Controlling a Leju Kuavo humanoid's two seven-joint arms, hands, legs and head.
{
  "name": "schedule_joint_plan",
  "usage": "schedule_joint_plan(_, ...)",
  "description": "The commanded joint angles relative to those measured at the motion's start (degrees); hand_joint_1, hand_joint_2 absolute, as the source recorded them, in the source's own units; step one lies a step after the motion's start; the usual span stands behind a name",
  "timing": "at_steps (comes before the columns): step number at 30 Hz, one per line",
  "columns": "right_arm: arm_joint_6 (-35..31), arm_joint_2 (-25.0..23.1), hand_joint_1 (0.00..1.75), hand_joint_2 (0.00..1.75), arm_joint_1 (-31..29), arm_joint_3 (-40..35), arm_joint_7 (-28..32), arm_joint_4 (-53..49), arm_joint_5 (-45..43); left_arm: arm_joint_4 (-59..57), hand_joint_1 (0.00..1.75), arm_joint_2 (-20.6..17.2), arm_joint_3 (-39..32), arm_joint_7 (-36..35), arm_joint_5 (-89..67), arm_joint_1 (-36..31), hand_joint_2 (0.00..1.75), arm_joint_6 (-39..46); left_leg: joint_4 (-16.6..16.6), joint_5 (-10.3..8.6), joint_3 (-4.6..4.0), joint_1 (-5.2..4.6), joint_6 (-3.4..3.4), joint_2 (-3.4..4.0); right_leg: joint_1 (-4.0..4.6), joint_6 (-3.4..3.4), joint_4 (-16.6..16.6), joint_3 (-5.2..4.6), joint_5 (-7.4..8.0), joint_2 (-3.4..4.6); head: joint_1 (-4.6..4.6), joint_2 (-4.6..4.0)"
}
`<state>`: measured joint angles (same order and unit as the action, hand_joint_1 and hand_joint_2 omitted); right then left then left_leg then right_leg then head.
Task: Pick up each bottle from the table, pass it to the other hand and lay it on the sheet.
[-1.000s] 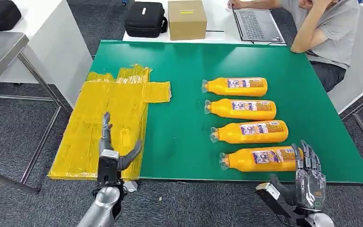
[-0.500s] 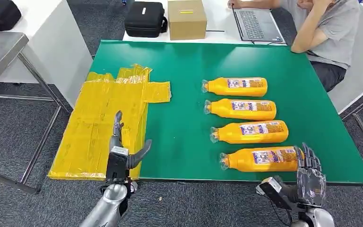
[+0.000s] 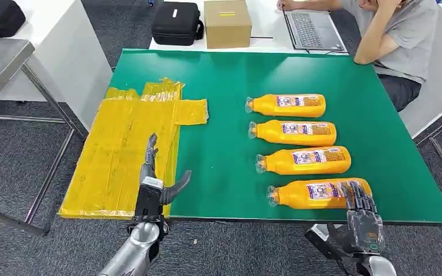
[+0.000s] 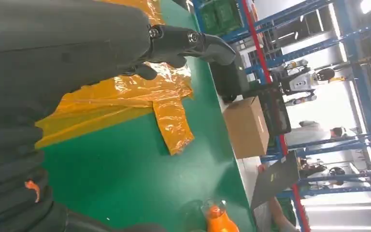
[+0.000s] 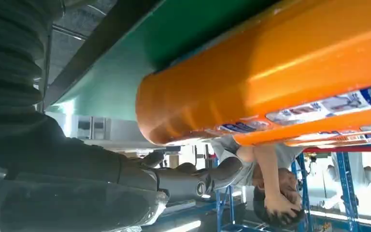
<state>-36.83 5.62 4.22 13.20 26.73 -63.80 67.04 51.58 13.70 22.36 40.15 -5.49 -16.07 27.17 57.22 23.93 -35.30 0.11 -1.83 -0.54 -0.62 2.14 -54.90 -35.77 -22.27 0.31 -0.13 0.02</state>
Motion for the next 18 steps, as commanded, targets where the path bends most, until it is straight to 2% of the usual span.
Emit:
schedule_joint_plan(1, 0.46, 0.19, 0.00, 1.75, -0.69, -2.69, -0.75, 2.85, 0.50, -3.65, 0.00, -1.40, 3.11, -0.15, 0.00, -2.83, 1.75, 0.74, -0.05, 0.11, 0.31, 0.01, 0.07, 0.06, 0.02, -0.07, 0.04, 0.29, -0.10, 0.01, -0.02, 0.00)
schedule_joint_plan(2, 0.42, 0.10, 0.00, 1.75, -0.83, -2.98, -0.75, 2.63, 0.66, -3.57, 0.00, -1.41, 3.19, -0.15, 0.23, -2.84, 1.75, 0.92, -0.04, 0.06, 0.20, 0.01, 0.05, 0.04, 0.01, -0.05, 0.04, 0.18, -0.06, 0.00, -0.02, 0.00)
schedule_joint_plan(3, 0.34, -0.07, 0.00, 1.75, -1.02, -3.28, -0.84, 2.26, 1.00, -3.60, 0.00, -1.43, 3.35, -0.15, 0.32, -2.92, 1.75, 0.97, -0.05, 0.17, 0.45, 0.01, 0.10, 0.08, 0.02, -0.08, 0.02, 0.41, -0.17, 0.00, -0.02, -0.02)
schedule_joint_plan(8, 0.02, -0.53, 0.00, 1.75, -1.21, -4.10, -1.10, 0.50, 1.50, -3.24, 0.00, -1.74, 3.87, -0.15, 0.64, -2.84, 1.75, 1.54, -0.04, 0.07, 0.19, 0.01, 0.06, 0.11, 0.02, -0.05, 0.03, 0.16, -0.05, 0.06, -0.02, 0.00)
schedule_joint_plan(11, -0.08, -0.73, 0.00, 1.75, -1.41, -4.45, -1.13, -0.05, 1.52, -3.14, 0.00, -1.81, 4.03, -0.15, 0.70, -2.80, 1.75, 1.61, -0.01, 0.20, 0.46, -0.01, 0.11, 0.15, 0.01, -0.09, -0.03, 0.41, -0.19, 0.08, -0.02, 0.00)
schedule_joint_plan(12, -0.28, -0.69, 0.00, 1.75, -1.16, -4.94, -1.10, -0.93, 1.66, -3.17, 0.00, -1.75, 4.26, -0.15, 0.79, -2.84, 1.75, 1.64, -0.04, 0.09, 0.24, 0.00, 0.07, 0.11, 0.01, -0.06, 0.02, 0.20, -0.07, 0.06, -0.02, -0.02)
schedule_joint_plan(17, 0.40, -1.03, 0.00, 1.75, 0.23, -5.11, -1.91, -3.97, 1.82, -3.87, 0.00, -1.23, 4.70, -0.15, 0.74, -3.50, 1.75, 1.46, 0.03, 0.32, 0.66, -0.01, 0.14, 0.18, 0.01, -0.13, -0.11, 0.59, -0.31, 0.08, -0.02, 0.00)
schedule_joint_plan(18, 0.40, -1.03, 0.00, 1.75, 0.23, -5.11, -1.91, -3.97, 1.82, -3.87, 0.00, -1.23, 4.70, -0.15, 0.74, -3.50, 1.75, 1.46, -0.03, 0.05, 0.15, -0.01, 0.06, 0.05, 0.00, -0.05, 0.00, 0.14, -0.06, 0.01, -0.02, -0.02)
